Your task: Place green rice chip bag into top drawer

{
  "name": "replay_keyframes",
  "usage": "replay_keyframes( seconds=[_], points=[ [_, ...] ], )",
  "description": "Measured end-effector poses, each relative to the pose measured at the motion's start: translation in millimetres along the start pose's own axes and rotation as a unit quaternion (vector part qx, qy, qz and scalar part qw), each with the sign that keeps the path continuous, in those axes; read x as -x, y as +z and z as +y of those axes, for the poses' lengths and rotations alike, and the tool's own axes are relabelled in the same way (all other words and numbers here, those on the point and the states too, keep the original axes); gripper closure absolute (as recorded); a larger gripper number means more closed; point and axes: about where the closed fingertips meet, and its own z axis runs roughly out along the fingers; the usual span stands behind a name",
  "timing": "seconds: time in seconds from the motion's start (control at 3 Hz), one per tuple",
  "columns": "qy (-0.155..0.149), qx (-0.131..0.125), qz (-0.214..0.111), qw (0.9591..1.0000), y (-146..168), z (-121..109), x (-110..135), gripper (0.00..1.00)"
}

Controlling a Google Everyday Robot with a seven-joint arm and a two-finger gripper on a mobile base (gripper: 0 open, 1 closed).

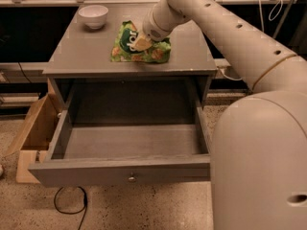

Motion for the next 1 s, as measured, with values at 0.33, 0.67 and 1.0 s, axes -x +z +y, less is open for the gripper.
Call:
replay_keyframes(
  seconds=[0.33, 0.67, 1.0],
  points=[
    [-0.007, -0.005, -0.036, 0.9993, -19.4, 6.2, 7.3, 0.84],
    [-0.012, -0.013, -0.089, 0.9959, -63.0, 26.3, 10.2, 1.00],
    [-0.009, -0.012, -0.121, 0.9926, -116.8, 62.8, 0.0, 1.00]
  ],
)
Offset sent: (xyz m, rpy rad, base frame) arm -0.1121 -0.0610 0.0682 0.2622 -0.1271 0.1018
